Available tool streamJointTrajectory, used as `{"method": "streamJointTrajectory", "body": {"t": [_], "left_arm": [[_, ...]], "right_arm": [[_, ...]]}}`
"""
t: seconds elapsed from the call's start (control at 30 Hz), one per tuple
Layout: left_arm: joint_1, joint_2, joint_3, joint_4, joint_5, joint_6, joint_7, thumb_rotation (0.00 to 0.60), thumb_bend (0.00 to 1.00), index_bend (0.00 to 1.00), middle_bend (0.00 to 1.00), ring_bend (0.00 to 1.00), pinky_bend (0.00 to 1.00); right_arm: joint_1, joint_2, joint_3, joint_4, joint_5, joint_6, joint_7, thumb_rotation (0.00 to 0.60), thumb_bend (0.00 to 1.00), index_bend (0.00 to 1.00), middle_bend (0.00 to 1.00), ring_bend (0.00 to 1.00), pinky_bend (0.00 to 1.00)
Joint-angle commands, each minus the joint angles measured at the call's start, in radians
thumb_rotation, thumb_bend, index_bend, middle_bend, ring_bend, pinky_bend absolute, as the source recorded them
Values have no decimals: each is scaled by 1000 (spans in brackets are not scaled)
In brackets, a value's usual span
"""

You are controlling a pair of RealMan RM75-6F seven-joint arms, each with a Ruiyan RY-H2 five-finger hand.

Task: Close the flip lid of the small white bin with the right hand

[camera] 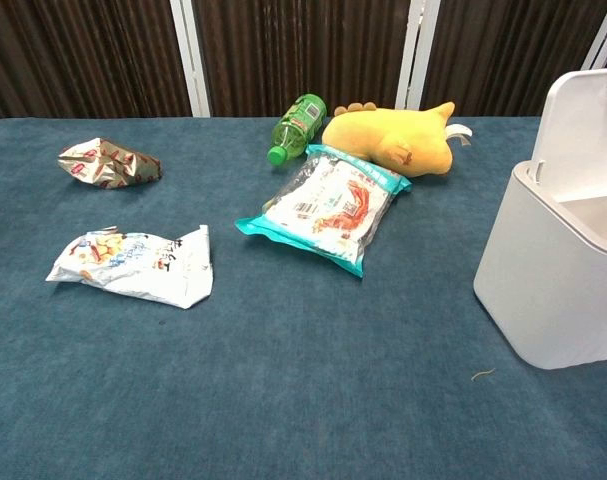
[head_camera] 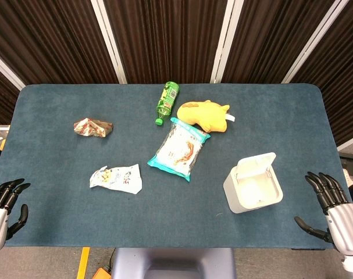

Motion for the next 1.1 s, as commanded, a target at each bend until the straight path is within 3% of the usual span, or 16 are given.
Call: {"method": "streamJointTrajectory", "body": {"t": [0.03,0.2,0.27,0.33,0.4,0.53,0.63,0.77,0.93,1.1], "left_arm": [[2,0,1,-2,2,3,1,600,547,259,220,225,369],[2,0,1,-3,3,4,3,600,546,260,219,225,369],[1,0,2,-4,3,3,2,600,546,260,220,225,369],[0,1,2,-2,-1,-2,0,600,546,259,220,225,369],[3,5,-2,-5,-17,-1,-17,600,546,259,220,225,369],[10,8,-5,-4,-8,21,-21,600,547,260,219,226,369],[13,8,-3,-4,2,31,-19,600,545,260,219,226,368],[12,10,-4,-5,-15,17,-18,600,546,260,220,226,368],[17,20,-3,-17,-31,10,-18,600,546,260,220,226,368],[20,22,-4,-20,-31,14,-16,600,546,260,220,226,368]], "right_arm": [[2,3,-3,-2,2,-8,0,600,286,0,166,50,181],[3,14,-11,-10,0,-19,6,600,285,0,166,50,186],[3,17,-14,-14,-1,-22,8,600,285,0,185,100,215],[2,11,-7,-13,-8,-8,-4,600,289,0,301,301,373],[5,-9,4,-12,-23,0,-59,600,365,0,525,623,659],[47,51,-6,-111,-25,-114,-168,600,611,0,692,792,780],[90,104,10,-226,30,-216,-255,600,742,0,733,830,802],[148,105,65,-323,148,-309,-360,600,900,0,736,839,803],[215,81,120,-390,292,-401,-496,600,992,0,745,852,811],[274,50,164,-433,424,-454,-595,600,1000,0,750,856,811]]}}
